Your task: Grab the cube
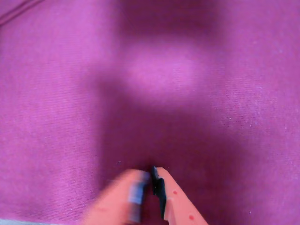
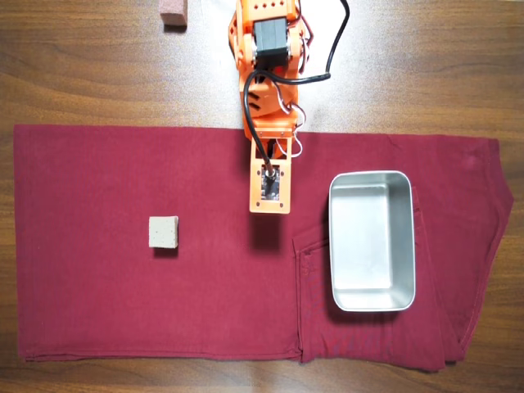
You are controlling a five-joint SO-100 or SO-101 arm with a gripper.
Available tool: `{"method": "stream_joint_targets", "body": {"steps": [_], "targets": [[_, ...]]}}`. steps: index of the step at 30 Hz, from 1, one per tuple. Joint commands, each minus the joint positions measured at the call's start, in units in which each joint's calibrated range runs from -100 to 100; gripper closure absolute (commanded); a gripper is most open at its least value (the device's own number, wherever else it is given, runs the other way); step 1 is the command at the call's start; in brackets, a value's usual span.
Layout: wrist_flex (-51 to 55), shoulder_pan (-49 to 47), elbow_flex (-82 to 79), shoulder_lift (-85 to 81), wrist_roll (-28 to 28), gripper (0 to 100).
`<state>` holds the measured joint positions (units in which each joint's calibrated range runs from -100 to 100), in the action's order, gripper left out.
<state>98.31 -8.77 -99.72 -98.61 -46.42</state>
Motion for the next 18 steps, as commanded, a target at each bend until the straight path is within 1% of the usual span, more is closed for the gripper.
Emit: {"method": "stream_joint_targets", "body": {"steps": [1, 2, 4, 6, 8, 9, 11, 13, 15, 18], "targets": [[-11.3, 5.9, 7.8, 3.7, 2.8, 90], [-15.8, 7.4, 13.0, 9.4, 2.8, 88], [-21.5, 12.3, 31.3, 31.6, 3.3, 82], [-22.1, 19.1, 49.1, 51.6, 2.5, 74], [-21.9, 28.6, 63.8, 65.6, 1.5, 70], [-20.0, 33.8, 69.7, 70.4, 1.1, 69], [-13.5, 42.1, 74.4, 74.8, -1.3, 64], [-10.5, 49.0, 75.0, 78.1, -4.0, 62], [-12.1, 54.9, 76.6, 83.9, -5.1, 62], [-16.8, 57.7, 81.4, 91.5, -4.9, 61]]}}
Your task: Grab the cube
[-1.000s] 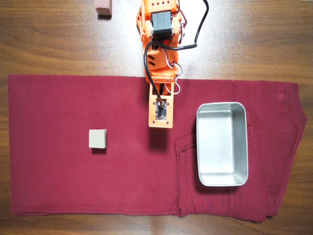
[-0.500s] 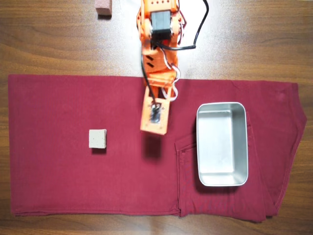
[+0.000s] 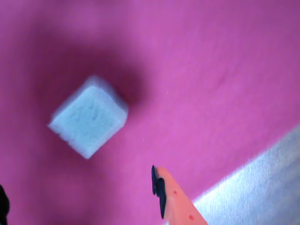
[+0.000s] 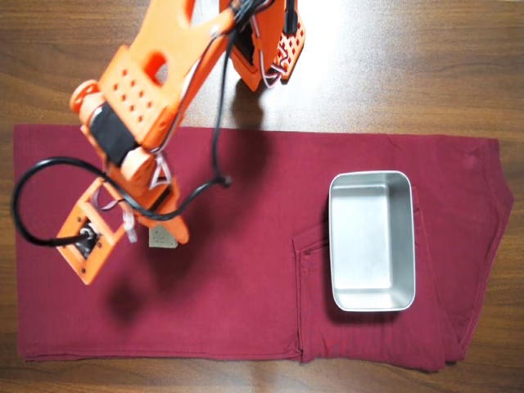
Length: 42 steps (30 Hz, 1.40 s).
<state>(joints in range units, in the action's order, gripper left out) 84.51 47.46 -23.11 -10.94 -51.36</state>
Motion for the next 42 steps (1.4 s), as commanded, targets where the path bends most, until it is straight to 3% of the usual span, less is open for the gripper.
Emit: {"method": "stream_joint_targets", "body": {"steps": [1, 5, 11, 17, 23, 27, 29, 32, 35, 42], "targets": [[-5.6, 1.5, 4.8, 5.1, 0.3, 60], [-12.0, -1.4, 4.8, 11.1, 1.7, 59], [-13.0, -4.5, 4.0, 14.1, 4.1, 61], [-12.6, -4.8, 3.8, 15.2, 5.4, 90], [-15.1, -4.7, -0.1, 16.2, 6.2, 100], [-14.7, -4.7, 0.8, 12.7, 6.3, 100], [-9.2, -6.3, 5.0, 6.1, 6.2, 100], [1.1, -14.5, 17.7, -1.4, 7.2, 100], [9.0, -29.7, 22.6, -4.8, 8.2, 100], [4.9, -68.5, 22.6, 2.3, 11.9, 100]]}}
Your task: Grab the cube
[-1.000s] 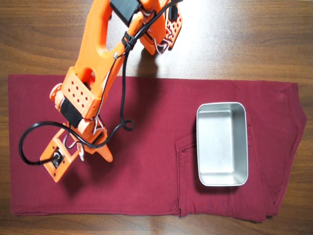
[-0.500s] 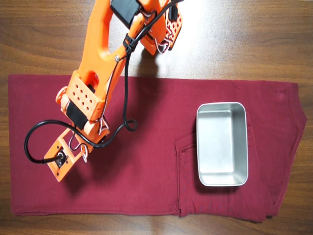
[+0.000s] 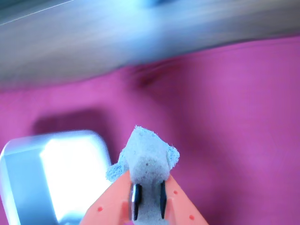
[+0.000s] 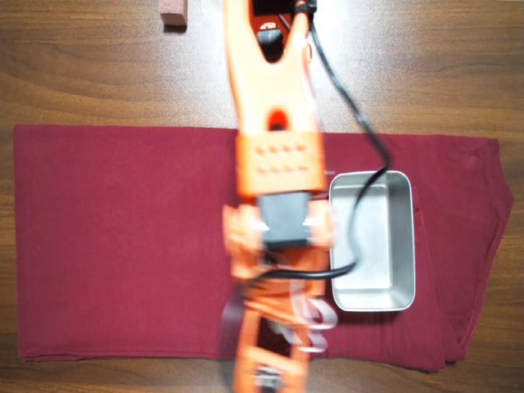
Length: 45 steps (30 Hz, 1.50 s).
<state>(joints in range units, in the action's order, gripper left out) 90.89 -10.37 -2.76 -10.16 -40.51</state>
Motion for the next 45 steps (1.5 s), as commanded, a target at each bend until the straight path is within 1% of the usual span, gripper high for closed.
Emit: {"method": "stream_joint_targets", "body": {"steps": [1, 4, 9, 10, 11, 14, 18, 22, 24, 25, 26, 28, 31, 34, 36, 38, 39, 41, 42, 43, 45], "targets": [[-1.1, -15.1, 2.3, 2.7, 1.6, 100], [-1.4, -23.9, 2.5, 5.9, 2.7, 100], [-0.3, -28.3, 2.0, 10.4, 2.8, 99], [-0.3, -28.4, 2.0, 10.9, 3.1, 96], [-0.3, -28.2, 2.0, 11.4, 3.1, 86], [-1.1, -26.8, 1.9, 11.7, 2.5, 67], [-0.7, -25.9, 2.4, 10.8, 2.1, 60], [-1.1, -24.6, 2.4, 9.5, 1.9, 55], [-3.6, -22.4, 2.4, 7.4, 2.0, 57], [-5.5, -20.5, 2.4, 5.6, 2.1, 61], [-8.3, -18.1, 1.8, 3.3, 1.4, 71], [-20.0, -12.6, -3.6, -3.6, -0.5, 99], [-37.5, -4.3, -20.4, -16.2, -5.2, 100], [-44.7, 1.2, -44.2, -32.4, -6.5, 100], [-46.3, 3.9, -59.5, -44.5, -7.3, 100], [-44.3, 6.1, -74.2, -58.7, -8.2, 100], [-41.5, 6.3, -80.9, -66.2, -8.7, 100], [-32.0, 7.6, -87.7, -77.9, -8.3, 100], [-26.7, 7.3, -88.5, -80.3, -7.4, 100], [-25.6, 6.5, -88.5, -78.6, -6.3, 100], [-22.6, 4.7, -91.6, -78.1, -6.1, 100]]}}
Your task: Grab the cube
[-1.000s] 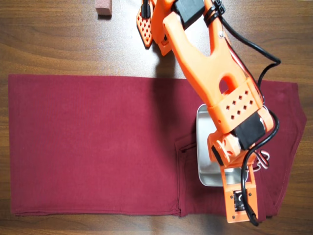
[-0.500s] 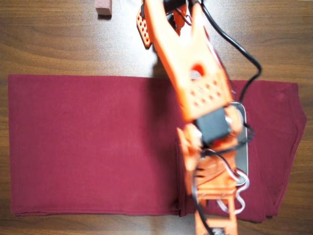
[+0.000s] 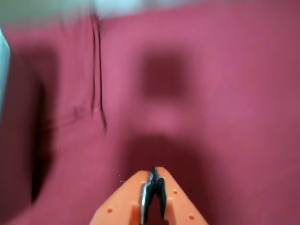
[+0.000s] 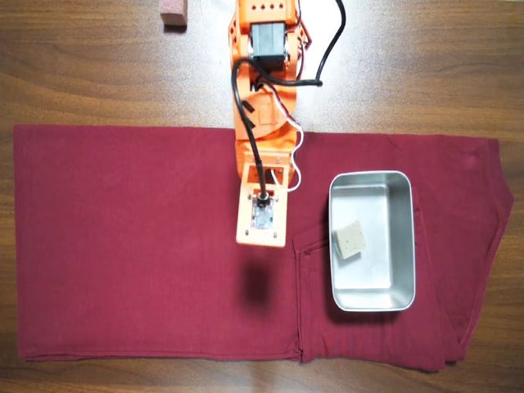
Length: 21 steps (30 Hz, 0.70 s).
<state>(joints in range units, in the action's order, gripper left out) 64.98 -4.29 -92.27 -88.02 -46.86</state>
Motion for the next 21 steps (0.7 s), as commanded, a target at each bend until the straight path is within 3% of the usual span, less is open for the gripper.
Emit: {"method": "stream_joint_targets", "body": {"steps": [1, 9, 21], "targets": [[6.3, -1.4, -4.2, -4.2, 0.5, 100], [35.0, -4.1, -7.7, -10.3, 0.6, 100], [35.0, -3.1, -7.7, -10.3, 0.3, 99]]}}
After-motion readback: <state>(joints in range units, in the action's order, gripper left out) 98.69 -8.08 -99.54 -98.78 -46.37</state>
